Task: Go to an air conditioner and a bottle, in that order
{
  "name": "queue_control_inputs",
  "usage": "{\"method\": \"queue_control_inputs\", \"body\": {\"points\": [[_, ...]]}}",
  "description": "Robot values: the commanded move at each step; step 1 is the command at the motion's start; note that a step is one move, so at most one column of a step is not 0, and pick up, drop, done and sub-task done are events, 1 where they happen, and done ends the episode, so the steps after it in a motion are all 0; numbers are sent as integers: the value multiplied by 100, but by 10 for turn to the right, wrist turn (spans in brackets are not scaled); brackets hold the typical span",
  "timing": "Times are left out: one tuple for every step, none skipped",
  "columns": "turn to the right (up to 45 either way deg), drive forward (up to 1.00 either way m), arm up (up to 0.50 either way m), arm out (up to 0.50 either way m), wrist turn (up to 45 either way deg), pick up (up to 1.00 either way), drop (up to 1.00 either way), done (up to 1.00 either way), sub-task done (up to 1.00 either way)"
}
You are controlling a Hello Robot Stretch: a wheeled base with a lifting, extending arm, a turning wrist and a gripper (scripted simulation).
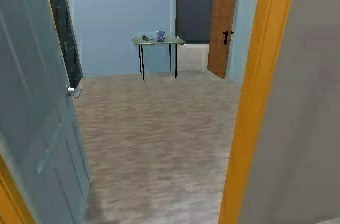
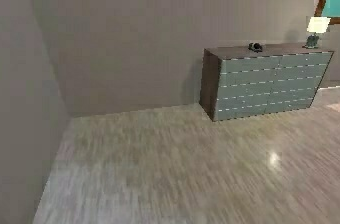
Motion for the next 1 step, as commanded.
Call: {"method": "queue_control_inputs", "body": {"points": [[-60, 0, 0, 0, 0, 0, 0, 0, 0]]}}
